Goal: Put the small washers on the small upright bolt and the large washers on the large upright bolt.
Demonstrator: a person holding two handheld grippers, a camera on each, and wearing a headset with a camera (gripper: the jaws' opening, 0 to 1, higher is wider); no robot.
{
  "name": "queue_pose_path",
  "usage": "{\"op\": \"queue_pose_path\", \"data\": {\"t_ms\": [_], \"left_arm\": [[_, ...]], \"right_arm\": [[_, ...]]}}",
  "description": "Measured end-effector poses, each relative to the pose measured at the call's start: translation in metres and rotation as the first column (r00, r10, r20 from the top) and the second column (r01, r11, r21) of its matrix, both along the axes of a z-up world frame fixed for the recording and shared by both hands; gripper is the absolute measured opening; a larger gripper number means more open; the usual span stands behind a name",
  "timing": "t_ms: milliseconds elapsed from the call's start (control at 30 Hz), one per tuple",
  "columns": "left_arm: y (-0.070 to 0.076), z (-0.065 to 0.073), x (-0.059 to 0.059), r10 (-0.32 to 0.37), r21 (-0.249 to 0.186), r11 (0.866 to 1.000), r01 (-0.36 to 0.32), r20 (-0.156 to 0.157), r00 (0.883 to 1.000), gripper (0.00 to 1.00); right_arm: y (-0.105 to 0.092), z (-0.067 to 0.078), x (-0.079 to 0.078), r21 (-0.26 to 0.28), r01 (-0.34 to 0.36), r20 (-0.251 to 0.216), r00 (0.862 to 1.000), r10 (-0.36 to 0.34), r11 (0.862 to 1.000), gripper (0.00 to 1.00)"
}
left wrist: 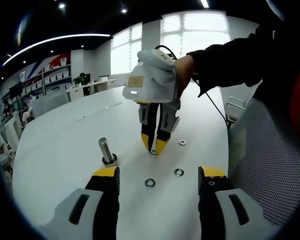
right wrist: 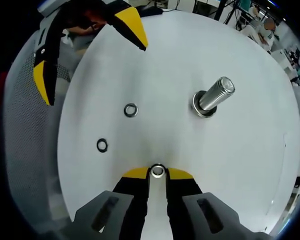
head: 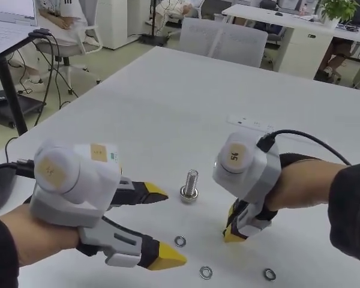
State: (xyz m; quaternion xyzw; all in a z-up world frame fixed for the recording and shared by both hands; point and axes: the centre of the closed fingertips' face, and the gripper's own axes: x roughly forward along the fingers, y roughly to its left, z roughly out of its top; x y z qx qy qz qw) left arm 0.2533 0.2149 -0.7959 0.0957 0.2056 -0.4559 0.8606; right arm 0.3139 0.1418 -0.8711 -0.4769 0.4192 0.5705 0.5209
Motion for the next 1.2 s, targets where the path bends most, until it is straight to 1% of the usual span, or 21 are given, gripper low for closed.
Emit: {"op": "queue_pose_path", "data": {"t_ms": [67,200,400,600,800,933,1200], "left_arm": [[0.0,0.0,0.0,-0.001,0.001,1.0,0.001,-0.001,1.0,0.63],[-0.002,-0.001,0.0,-0.007,0.0,1.0,0.007,0.0,1.0,0.63],[-0.004,0.0,0.0,-0.017,0.001,1.0,0.017,-0.002,1.0,0.63],[-0.006,0.0,0.0,-0.025,0.004,1.0,0.025,0.002,1.0,0.63],[-0.008,0.001,0.001,-0.029,0.001,1.0,0.029,0.005,1.0,0.63],[-0.009,0.001,0.002,-0.031,0.0,1.0,0.031,0.006,1.0,0.63],[-0.012,0.002,0.003,-0.04,0.0,0.999,0.04,0.007,0.999,0.63]], "right_arm": [[-0.001,0.001,0.0,-0.002,0.003,0.0,1.0,-0.003,1.0,0.13],[-0.005,0.007,0.0,-0.001,0.011,0.001,1.0,-0.011,1.0,0.13],[-0.01,0.014,-0.004,0.007,0.027,-0.003,1.0,-0.026,1.0,0.13],[-0.02,0.022,-0.008,0.014,0.043,-0.006,0.999,-0.043,0.999,0.13],[-0.029,0.027,-0.009,0.017,0.059,-0.003,0.998,-0.059,0.998,0.13],[-0.034,0.031,-0.01,0.029,0.083,-0.009,0.997,-0.083,0.996,0.13],[-0.052,0.037,-0.012,0.032,0.118,-0.009,0.993,-0.118,0.993,0.13]]}}
